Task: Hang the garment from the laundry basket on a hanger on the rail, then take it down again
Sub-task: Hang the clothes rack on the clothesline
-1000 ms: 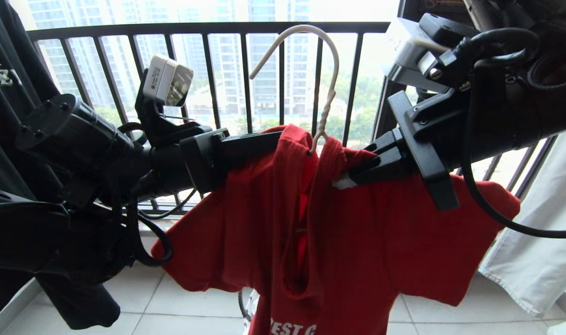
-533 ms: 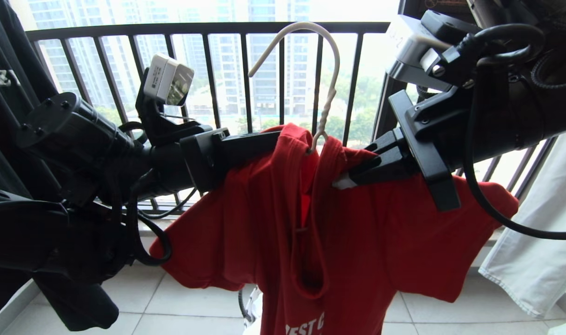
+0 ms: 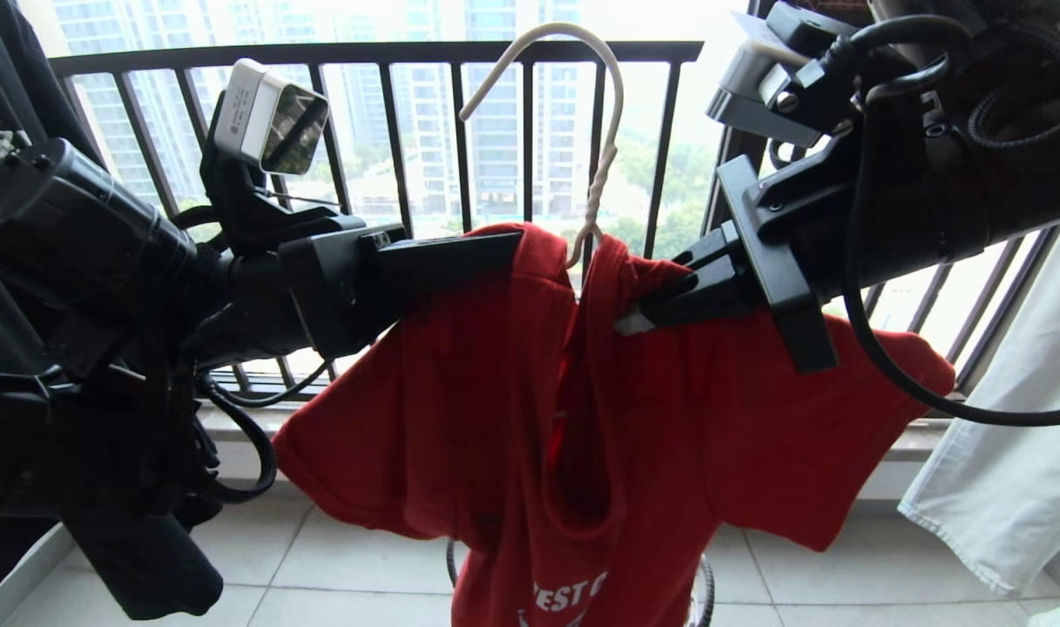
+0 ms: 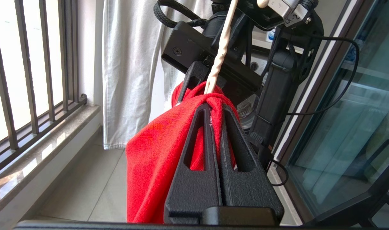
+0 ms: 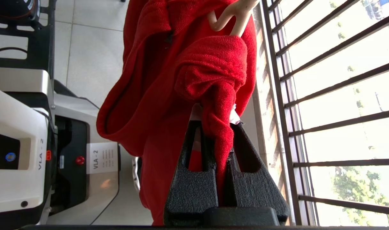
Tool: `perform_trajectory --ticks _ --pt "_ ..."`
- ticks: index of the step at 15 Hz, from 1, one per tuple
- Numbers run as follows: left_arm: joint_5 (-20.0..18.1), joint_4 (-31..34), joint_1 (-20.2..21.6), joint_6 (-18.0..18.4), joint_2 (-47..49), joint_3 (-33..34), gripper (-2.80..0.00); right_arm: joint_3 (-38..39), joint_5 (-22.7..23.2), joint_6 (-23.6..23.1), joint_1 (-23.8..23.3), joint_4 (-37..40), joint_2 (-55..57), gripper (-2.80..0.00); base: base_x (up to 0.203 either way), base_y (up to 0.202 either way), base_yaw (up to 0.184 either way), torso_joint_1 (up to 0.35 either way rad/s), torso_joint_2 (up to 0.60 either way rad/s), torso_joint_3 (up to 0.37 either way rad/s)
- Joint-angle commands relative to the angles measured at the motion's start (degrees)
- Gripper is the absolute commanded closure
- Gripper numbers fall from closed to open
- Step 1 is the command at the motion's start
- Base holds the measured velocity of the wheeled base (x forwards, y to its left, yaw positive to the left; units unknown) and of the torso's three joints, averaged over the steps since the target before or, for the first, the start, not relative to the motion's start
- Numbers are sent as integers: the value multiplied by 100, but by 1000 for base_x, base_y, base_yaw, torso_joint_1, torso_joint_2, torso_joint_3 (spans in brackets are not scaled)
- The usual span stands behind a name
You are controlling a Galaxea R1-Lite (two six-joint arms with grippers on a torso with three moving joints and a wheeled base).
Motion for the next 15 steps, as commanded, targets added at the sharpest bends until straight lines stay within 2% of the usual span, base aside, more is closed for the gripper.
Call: perform_trajectory --ticks 1,8,9,15 --pt "-61 -22 15 -25 -148 4 0 -62 7 -15 -40 29 60 0 0 0 0 0 0 0" --pt "-61 210 8 3 -152 -5 0 -88 -60 3 -102 29 60 0 0 0 0 0 0 0" --pt "-61 222 15 10 -115 -34 -280 -88 -54 3 -102 29 60 0 0 0 0 0 0 0" --pt "-149 263 41 10 -155 -92 -280 -123 -51 20 -208 3 52 0 0 0 0 0 0 0"
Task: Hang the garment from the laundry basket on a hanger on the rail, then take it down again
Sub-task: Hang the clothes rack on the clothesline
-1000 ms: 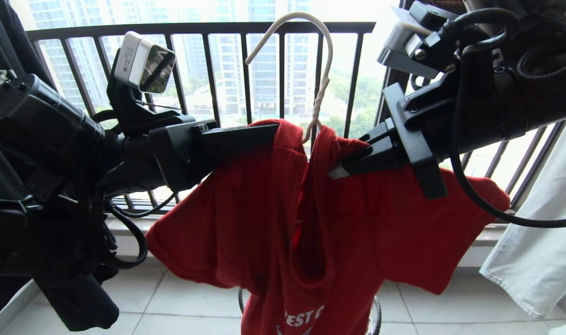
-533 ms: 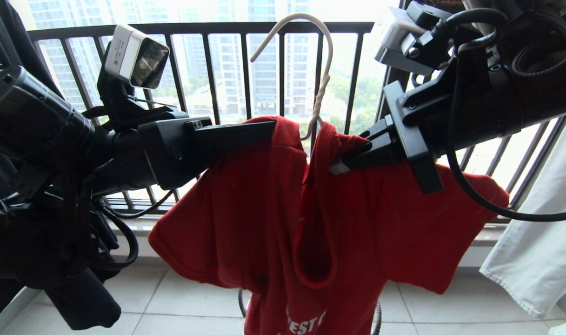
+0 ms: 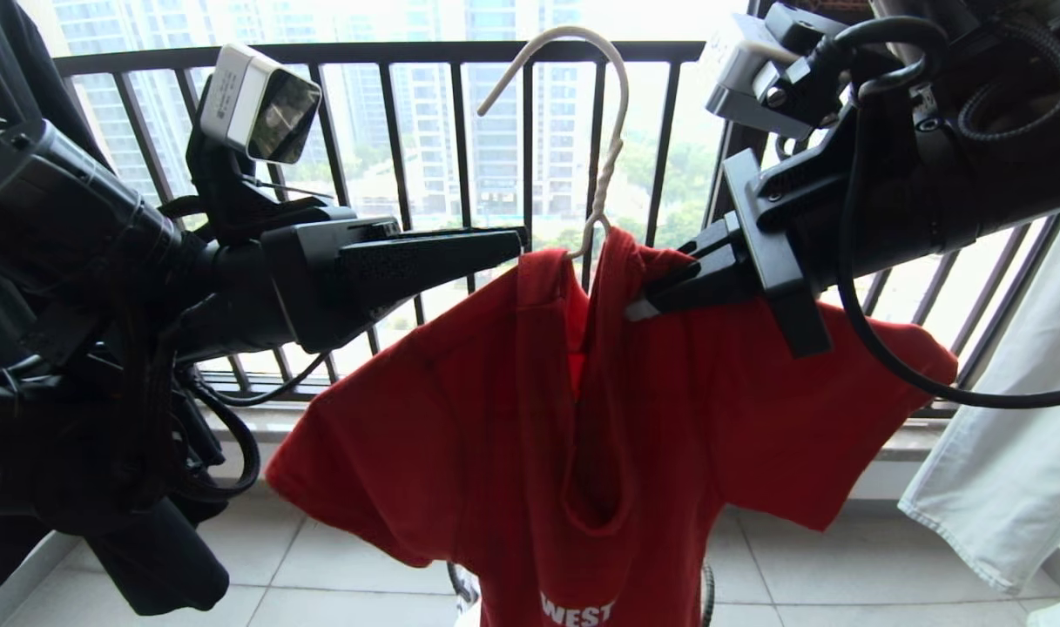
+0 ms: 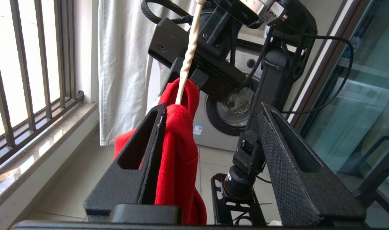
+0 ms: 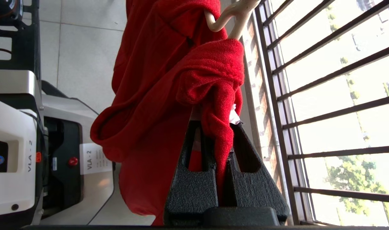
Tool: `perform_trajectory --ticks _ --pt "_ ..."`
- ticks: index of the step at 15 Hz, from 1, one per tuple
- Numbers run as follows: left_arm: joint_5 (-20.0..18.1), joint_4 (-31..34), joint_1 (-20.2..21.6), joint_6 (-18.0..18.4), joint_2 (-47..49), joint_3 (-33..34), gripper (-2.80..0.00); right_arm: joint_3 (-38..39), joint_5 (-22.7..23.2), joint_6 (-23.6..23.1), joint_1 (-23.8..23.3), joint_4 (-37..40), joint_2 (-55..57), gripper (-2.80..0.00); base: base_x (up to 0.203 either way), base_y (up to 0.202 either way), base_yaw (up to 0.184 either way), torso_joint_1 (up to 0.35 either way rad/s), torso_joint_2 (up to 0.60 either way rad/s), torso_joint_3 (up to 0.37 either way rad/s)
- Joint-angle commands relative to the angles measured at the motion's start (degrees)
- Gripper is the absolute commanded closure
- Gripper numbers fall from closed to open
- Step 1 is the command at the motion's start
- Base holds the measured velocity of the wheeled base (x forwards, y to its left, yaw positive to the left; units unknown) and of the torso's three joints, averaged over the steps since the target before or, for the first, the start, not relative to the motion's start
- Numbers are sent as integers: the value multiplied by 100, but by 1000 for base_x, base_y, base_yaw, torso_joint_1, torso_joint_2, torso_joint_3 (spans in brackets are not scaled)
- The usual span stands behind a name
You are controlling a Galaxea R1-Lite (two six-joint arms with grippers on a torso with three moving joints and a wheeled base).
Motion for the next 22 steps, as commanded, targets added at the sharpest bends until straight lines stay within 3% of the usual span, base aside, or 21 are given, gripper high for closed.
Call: perform_trajectory --ticks 1,3,4,7,13,18,20,22 --pt "-32 -55 81 -27 -35 -20 -280 -18 21 44 -67 13 -7 0 0 0 0 0 0 0" --pt "-23 -64 159 -27 -51 -29 -280 -18 25 102 -166 -12 -23 0 0 0 0 0 0 0" --pt "-17 -104 168 -18 -26 -29 0 -10 21 111 -224 -14 -37 0 0 0 0 0 0 0" --pt "-15 -96 338 -8 -25 -137 0 40 29 147 -414 3 -135 0 0 0 0 0 0 0" --pt "3 -90 555 -44 151 -301 0 133 12 1209 -787 -50 -517 0 0 0 0 0 0 0" --pt "-14 -31 546 -60 18 -264 0 1276 -24 1975 -1175 -714 -1290 0 0 0 0 0 0 0" --pt "-15 304 539 -82 -350 -166 0 1799 -424 2285 -1218 -1547 -1551 0 0 0 0 0 0 0" --pt "49 1308 537 -84 -946 -111 0 1915 -667 2502 -1210 -1841 -1708 0 0 0 0 0 0 0"
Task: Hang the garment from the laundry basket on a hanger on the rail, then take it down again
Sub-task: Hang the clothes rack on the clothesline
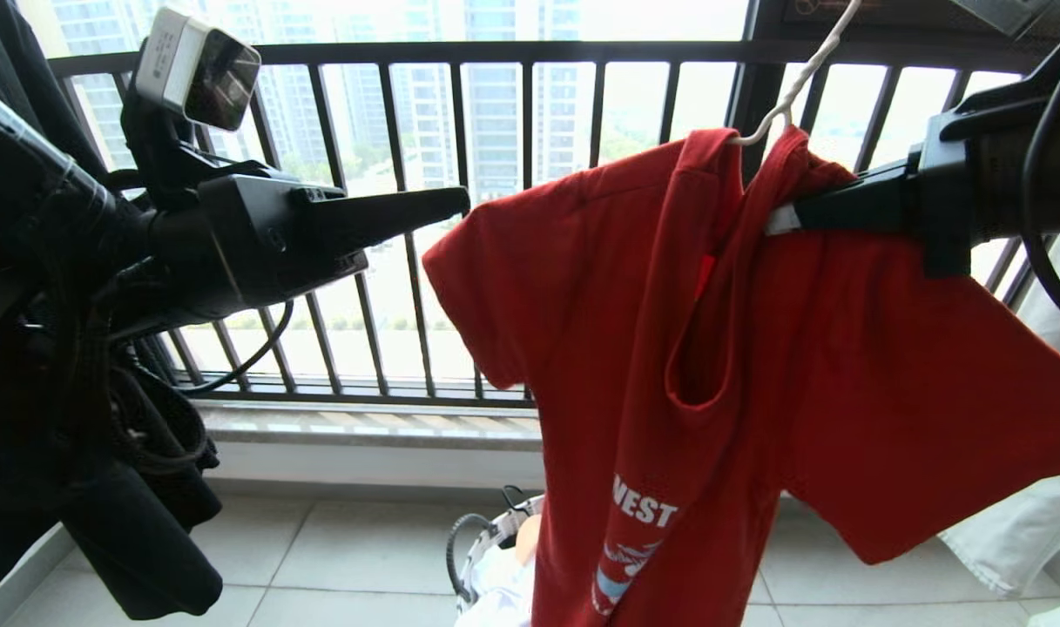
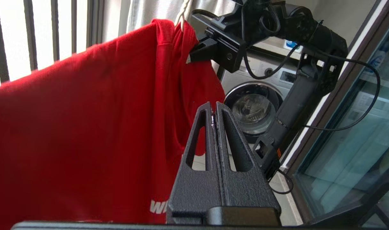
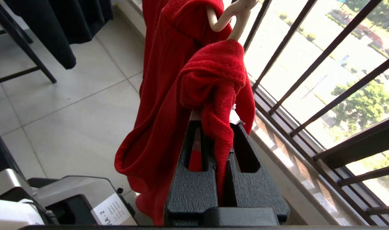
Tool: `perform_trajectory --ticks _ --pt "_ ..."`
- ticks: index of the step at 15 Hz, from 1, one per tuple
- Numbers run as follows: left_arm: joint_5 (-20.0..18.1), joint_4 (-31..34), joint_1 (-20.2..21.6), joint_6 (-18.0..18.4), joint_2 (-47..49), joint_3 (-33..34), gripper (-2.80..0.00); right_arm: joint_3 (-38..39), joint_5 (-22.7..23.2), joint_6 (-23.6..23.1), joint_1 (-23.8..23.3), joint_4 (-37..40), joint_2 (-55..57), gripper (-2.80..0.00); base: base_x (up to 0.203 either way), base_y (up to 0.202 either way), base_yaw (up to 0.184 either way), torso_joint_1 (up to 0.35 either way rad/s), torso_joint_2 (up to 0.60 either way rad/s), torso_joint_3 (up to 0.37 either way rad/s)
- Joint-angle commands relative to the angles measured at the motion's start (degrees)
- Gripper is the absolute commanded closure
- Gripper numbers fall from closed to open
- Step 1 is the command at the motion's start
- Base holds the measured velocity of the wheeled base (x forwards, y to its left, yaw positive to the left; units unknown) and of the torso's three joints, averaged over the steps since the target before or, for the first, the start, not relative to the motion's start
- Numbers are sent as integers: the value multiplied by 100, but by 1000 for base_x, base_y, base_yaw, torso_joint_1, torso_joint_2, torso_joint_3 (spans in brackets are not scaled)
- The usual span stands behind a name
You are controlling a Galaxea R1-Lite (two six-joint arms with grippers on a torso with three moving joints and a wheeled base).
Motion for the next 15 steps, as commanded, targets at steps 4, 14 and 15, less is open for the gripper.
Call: perform_trajectory --ticks 4,14,15 --pt "1024 2750 14 56 -1409 -54 0 402 -612 58 -21 -106 -493 0 0 0 0 0 0 0" --pt "2909 6295 631 2717 -2160 -372 0 898 -1650 771 -21 -122 -1018 0 0 0 0 0 0 0" --pt "2924 6596 667 2844 -2127 -492 0 914 -1729 822 -21 -125 -1007 0 0 0 0 0 0 0"
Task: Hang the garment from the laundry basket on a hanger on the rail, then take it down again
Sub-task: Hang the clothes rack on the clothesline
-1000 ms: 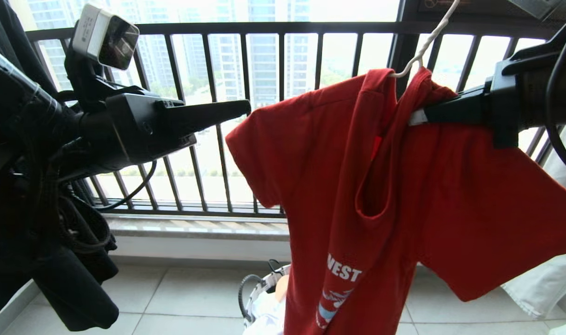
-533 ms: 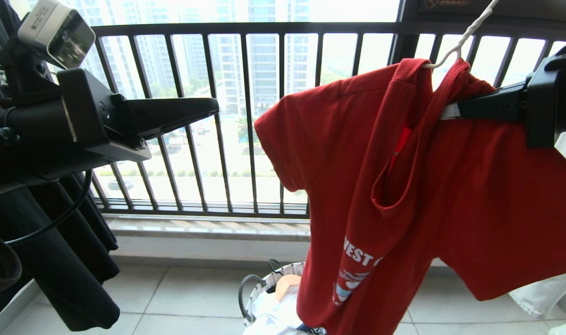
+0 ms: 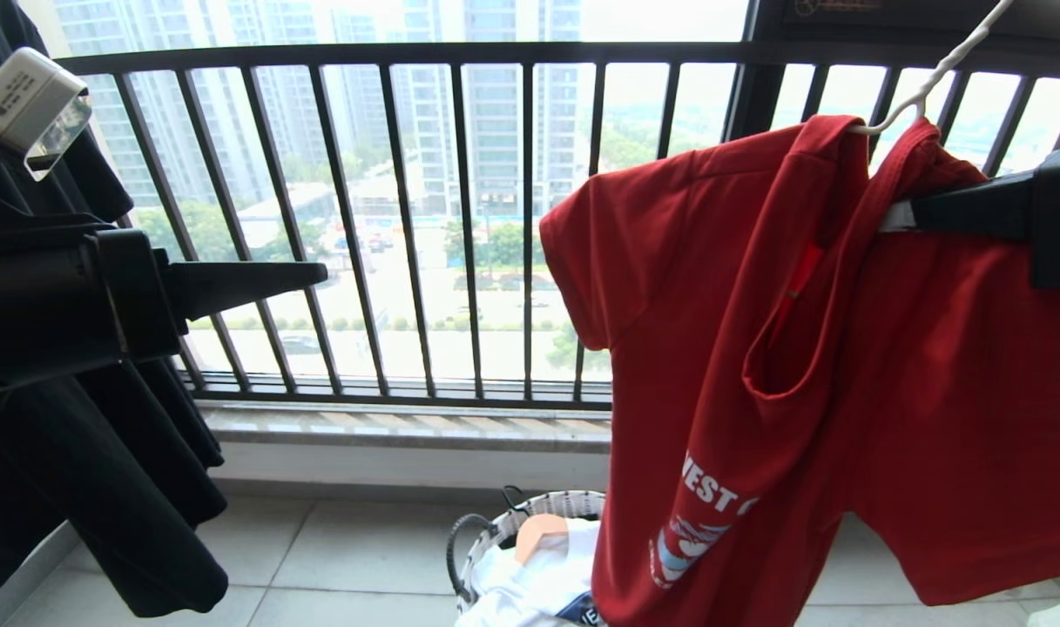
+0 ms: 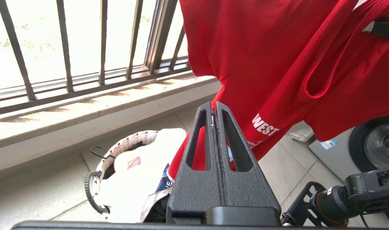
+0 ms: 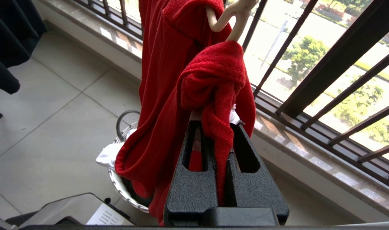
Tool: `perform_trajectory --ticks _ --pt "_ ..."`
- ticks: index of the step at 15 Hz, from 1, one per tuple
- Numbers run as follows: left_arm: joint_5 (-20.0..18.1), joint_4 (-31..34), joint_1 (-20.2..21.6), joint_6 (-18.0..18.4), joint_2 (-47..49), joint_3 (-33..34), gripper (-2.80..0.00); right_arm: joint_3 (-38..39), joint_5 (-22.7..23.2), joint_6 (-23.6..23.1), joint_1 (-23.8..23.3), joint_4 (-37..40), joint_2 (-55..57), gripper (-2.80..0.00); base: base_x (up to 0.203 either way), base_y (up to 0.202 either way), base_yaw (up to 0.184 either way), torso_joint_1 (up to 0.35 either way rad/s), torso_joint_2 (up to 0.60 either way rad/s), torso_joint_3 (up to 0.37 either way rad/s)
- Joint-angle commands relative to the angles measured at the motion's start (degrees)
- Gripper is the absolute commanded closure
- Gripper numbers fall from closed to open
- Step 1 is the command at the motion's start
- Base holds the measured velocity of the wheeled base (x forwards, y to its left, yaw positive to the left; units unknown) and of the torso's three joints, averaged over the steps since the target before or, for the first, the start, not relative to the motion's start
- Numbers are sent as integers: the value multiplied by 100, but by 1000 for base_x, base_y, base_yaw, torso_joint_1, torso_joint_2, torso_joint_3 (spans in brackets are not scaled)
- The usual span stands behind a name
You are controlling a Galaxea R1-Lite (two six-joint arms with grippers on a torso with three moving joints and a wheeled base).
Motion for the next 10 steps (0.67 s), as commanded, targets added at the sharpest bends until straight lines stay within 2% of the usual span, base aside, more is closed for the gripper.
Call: perform_trajectory --ticks 1,4,6,7,9,10 --pt "9 415 91 265 54 -207 0 83 -65 146 2 7 -51 0 0 0 0 0 0 0" --pt "59 511 85 299 -89 -226 0 307 -83 197 -2 -65 -157 0 0 0 0 0 0 0" --pt "152 814 123 312 -98 -374 0 551 -182 197 -7 -169 -397 0 0 0 0 0 0 0" --pt "172 881 243 427 -96 -389 0 655 -329 197 -7 -189 -514 0 0 0 0 0 0 0" --pt "231 1169 550 1012 -86 -408 0 781 -579 202 -7 -195 -614 0 0 0 0 0 0 0" --pt "261 1293 634 1114 -113 -443 0 823 -615 213 -16 -195 -653 0 0 0 0 7 -51 -61"
